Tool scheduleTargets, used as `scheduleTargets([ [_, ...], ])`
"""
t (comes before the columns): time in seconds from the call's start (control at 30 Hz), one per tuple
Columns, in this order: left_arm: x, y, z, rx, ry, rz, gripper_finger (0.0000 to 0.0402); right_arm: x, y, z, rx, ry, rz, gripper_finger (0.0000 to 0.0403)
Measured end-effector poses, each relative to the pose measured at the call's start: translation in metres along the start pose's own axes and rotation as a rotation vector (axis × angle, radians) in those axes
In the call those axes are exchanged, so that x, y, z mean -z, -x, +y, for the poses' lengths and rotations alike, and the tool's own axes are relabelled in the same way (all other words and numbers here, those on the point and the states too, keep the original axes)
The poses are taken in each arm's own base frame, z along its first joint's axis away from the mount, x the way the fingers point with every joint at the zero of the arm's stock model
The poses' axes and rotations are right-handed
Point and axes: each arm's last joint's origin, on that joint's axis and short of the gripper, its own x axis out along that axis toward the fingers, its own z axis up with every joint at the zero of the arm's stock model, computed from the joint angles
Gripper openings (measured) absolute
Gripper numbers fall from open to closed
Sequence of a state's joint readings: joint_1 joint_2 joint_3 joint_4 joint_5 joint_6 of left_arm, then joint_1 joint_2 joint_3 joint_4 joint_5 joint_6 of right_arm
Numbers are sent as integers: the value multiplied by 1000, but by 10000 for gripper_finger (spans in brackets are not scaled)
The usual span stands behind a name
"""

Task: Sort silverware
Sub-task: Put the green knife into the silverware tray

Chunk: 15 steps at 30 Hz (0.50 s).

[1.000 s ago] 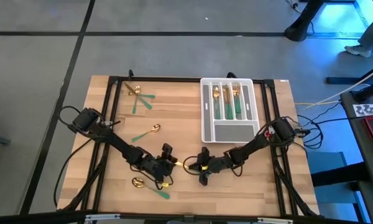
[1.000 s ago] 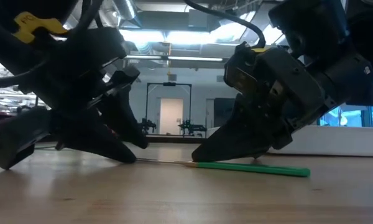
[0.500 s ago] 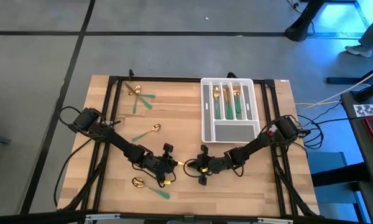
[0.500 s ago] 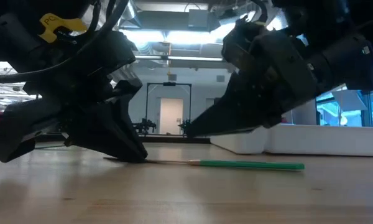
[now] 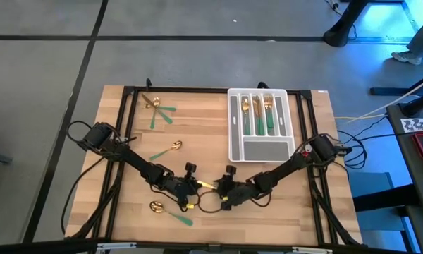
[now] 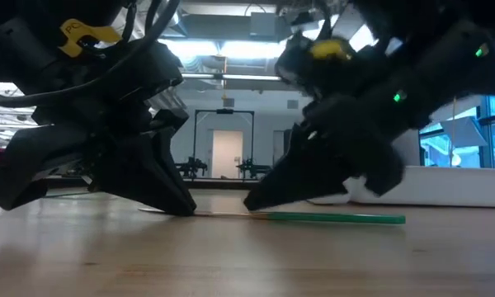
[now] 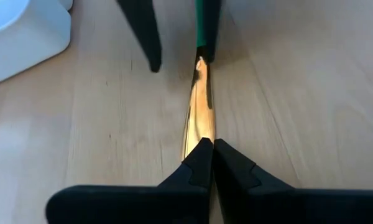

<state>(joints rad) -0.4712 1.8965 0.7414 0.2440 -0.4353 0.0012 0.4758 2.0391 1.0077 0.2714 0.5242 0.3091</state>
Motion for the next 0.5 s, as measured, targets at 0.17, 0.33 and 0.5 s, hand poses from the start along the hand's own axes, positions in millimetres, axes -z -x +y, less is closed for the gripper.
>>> scheduleTargets([
  [0.17,-1,1,-2,4,2,-7,2,15,-2,-1,8,-85,32,130],
  [0.33,-1,0,-2,5,50,-14,9,32,-7,2,-2,-131,66,90],
  [0.5,-4,2,-3,9,92,-45,34,47,-13,7,22,-174,66,40],
])
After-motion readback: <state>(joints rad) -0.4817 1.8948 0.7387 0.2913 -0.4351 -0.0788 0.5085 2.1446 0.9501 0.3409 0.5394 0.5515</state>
